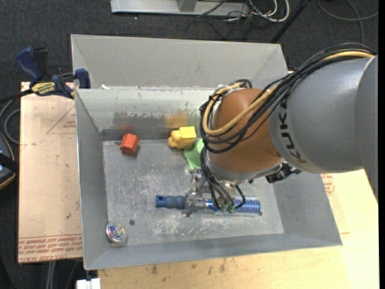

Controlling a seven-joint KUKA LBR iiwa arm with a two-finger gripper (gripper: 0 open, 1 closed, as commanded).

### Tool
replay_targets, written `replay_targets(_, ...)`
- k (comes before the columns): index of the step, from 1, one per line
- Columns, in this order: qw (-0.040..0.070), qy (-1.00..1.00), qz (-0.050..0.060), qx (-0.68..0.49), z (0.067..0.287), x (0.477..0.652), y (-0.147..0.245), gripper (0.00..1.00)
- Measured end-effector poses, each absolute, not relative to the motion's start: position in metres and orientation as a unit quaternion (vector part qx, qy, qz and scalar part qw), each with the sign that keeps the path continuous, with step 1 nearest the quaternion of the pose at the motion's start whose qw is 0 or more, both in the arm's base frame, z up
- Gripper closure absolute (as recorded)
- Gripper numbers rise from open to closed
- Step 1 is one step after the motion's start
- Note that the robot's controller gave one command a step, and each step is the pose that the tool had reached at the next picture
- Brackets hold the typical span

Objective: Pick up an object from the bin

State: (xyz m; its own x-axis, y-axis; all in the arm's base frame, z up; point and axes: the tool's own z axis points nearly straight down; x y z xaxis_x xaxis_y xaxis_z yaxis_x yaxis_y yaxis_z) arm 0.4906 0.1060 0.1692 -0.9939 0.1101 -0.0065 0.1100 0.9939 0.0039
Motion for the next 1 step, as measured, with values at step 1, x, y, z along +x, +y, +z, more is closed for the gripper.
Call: replay_targets(1, 0.004, 0.997, 0.001, 0.074, 0.2811, 0.4916, 0.089, 1.0)
